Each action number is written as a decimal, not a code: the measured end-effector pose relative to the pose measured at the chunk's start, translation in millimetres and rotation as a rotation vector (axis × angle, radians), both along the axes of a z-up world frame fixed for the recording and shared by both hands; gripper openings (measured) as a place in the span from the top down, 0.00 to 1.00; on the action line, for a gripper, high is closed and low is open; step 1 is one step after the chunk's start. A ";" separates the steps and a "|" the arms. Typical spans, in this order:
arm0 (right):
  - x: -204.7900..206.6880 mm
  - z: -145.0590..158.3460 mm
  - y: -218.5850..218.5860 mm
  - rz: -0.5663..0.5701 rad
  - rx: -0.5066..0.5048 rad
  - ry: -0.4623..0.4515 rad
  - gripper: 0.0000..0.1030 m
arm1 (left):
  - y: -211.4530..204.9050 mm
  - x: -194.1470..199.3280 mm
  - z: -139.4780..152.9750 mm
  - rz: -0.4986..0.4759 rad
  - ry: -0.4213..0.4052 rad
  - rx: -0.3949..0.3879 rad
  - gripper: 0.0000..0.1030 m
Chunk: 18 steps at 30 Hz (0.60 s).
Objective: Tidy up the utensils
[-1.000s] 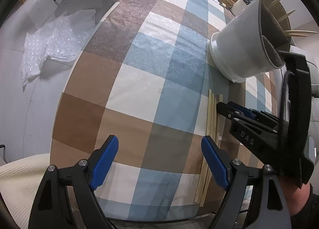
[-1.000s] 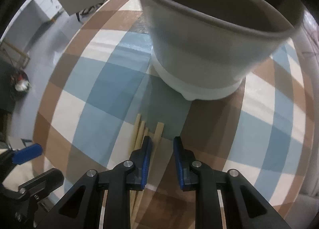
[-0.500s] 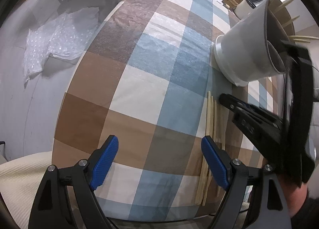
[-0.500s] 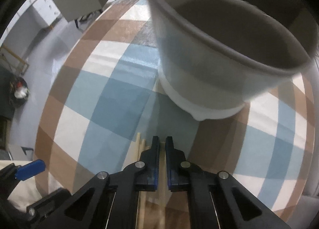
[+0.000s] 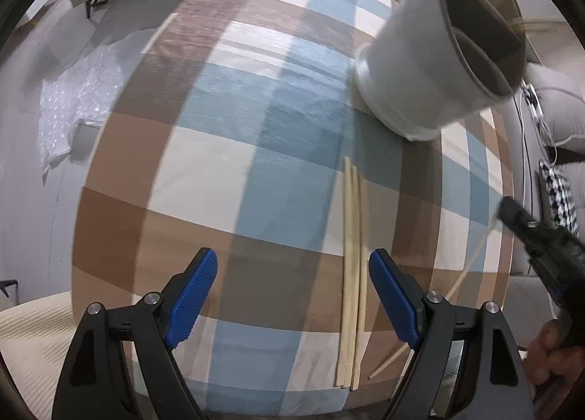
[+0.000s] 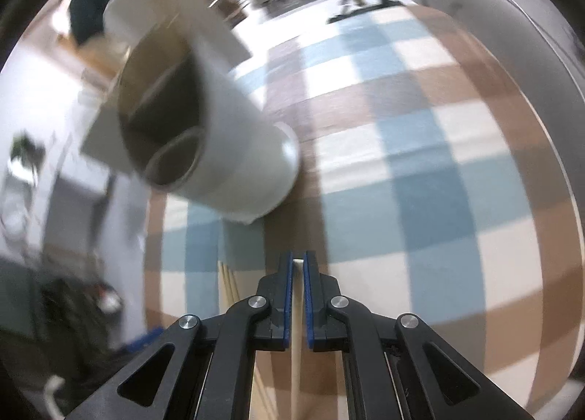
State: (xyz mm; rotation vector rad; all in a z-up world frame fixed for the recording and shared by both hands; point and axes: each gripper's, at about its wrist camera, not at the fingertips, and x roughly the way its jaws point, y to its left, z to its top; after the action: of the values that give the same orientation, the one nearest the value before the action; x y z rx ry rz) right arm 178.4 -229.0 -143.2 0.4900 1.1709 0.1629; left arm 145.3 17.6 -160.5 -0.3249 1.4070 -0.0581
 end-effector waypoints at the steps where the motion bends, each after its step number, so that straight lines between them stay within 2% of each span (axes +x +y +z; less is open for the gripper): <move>1: -2.9 1.9 -9.0 -0.026 0.022 -0.001 0.95 | -3.0 -0.1 -1.6 -0.006 0.004 0.009 0.21; 5: -21.0 15.2 -35.2 -0.104 0.100 -0.026 0.96 | -12.8 -1.6 -11.0 -0.030 0.039 0.026 0.21; 8: -41.6 20.3 -50.7 -0.148 0.139 -0.042 0.96 | -17.1 -2.7 -18.2 -0.040 0.050 0.077 0.21; 9: -48.5 22.0 -54.8 -0.157 0.142 -0.044 1.00 | -16.9 -3.1 -21.6 -0.034 0.065 0.085 0.21; 11: -57.3 23.2 -62.2 -0.171 0.156 -0.050 1.00 | -15.9 -4.9 -22.8 -0.022 0.060 0.095 0.21; 14: -63.4 25.6 -66.8 -0.173 0.148 -0.061 1.00 | -21.0 -6.4 -24.7 -0.041 0.058 0.150 0.21; 18: -68.8 14.1 -70.0 -0.166 0.142 -0.034 1.00 | -24.3 -9.7 -26.1 -0.051 0.053 0.181 0.21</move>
State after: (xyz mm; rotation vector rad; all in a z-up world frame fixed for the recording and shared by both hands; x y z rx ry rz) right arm 109.6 -299.0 -129.1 0.7045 1.0847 0.1107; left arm 135.7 -6.8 -186.6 -0.1408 1.4618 0.0363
